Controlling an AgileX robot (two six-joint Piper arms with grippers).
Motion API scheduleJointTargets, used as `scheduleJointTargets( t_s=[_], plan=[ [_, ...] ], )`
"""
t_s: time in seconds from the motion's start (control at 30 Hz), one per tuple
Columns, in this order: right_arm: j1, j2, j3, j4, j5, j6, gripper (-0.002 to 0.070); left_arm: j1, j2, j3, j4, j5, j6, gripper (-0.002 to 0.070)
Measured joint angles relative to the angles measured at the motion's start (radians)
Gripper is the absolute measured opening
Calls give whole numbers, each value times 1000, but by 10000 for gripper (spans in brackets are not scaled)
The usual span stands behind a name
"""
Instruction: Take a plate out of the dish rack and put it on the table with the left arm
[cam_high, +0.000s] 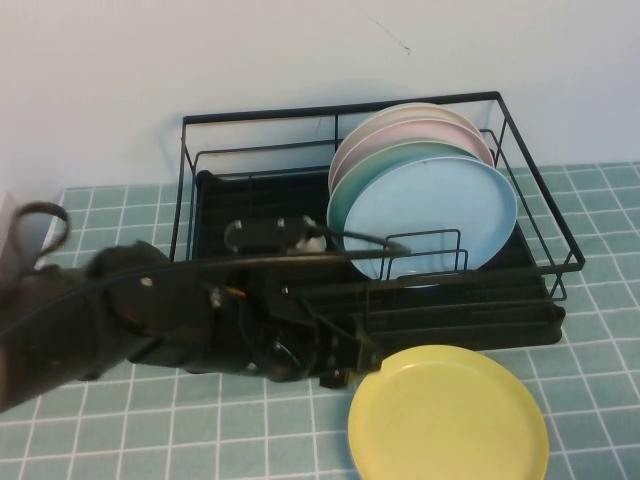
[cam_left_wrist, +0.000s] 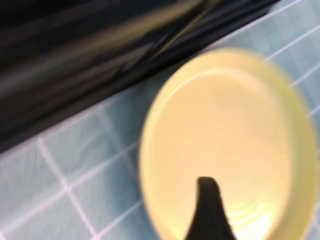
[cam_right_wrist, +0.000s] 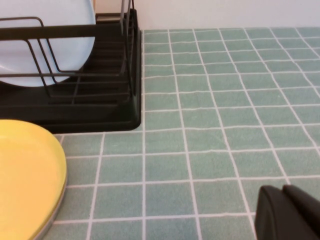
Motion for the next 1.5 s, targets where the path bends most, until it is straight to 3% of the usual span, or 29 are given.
scheduleJointTargets(
  t_s=[0.1,0.33,0.4,0.57,0.77,1.0,1.5],
  plan=[
    [0,0,0,0,0,0,-1,0,-109,-15,63,12,0,360],
    [0,0,0,0,0,0,-1,0,-417,-19,267,37,-10,67],
    [0,0,0,0,0,0,-1,0,-493,-19,337,50,-66,28],
    [0,0,0,0,0,0,-1,0,-671,2,576,80,-280,4],
    [0,0,0,0,0,0,-1,0,-822,179,751,66,-455,1],
    [0,0,0,0,0,0,-1,0,-908,330,778,63,-475,1],
    [0,0,0,0,0,0,-1,0,-909,403,781,408,-477,0]
  ],
)
